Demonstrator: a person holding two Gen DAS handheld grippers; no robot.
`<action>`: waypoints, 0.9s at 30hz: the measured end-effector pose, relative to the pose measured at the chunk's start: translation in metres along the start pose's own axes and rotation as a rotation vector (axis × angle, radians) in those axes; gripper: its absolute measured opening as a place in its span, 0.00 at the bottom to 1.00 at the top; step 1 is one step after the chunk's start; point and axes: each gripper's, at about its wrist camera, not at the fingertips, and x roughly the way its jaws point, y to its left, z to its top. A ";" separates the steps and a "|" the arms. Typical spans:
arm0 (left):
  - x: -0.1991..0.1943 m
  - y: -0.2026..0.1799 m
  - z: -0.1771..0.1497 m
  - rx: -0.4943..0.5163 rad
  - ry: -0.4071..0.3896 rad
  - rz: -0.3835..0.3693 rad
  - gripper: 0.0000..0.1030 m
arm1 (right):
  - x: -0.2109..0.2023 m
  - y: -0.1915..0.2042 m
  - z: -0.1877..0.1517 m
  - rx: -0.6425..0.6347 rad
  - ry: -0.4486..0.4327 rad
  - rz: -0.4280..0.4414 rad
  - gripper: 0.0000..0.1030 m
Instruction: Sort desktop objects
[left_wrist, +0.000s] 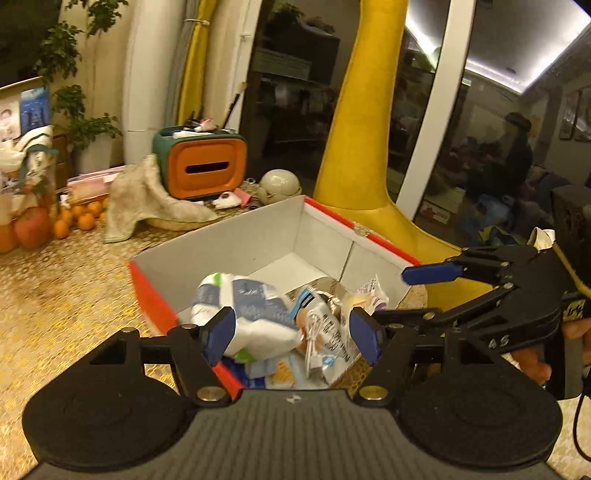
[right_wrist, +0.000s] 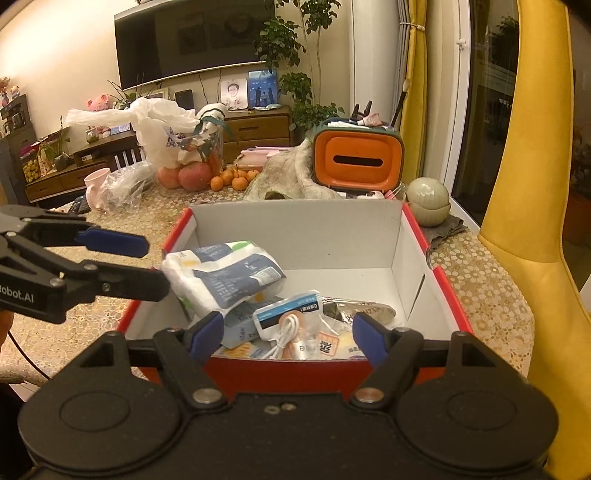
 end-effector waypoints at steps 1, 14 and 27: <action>-0.004 0.001 -0.003 -0.005 -0.002 0.006 0.66 | -0.002 0.001 0.000 0.001 -0.003 0.001 0.74; -0.042 -0.004 -0.029 -0.015 -0.028 0.118 0.82 | -0.029 0.021 -0.010 -0.004 -0.005 -0.004 0.74; -0.060 -0.001 -0.044 -0.071 -0.049 0.119 1.00 | -0.047 0.034 -0.016 -0.012 -0.016 -0.010 0.75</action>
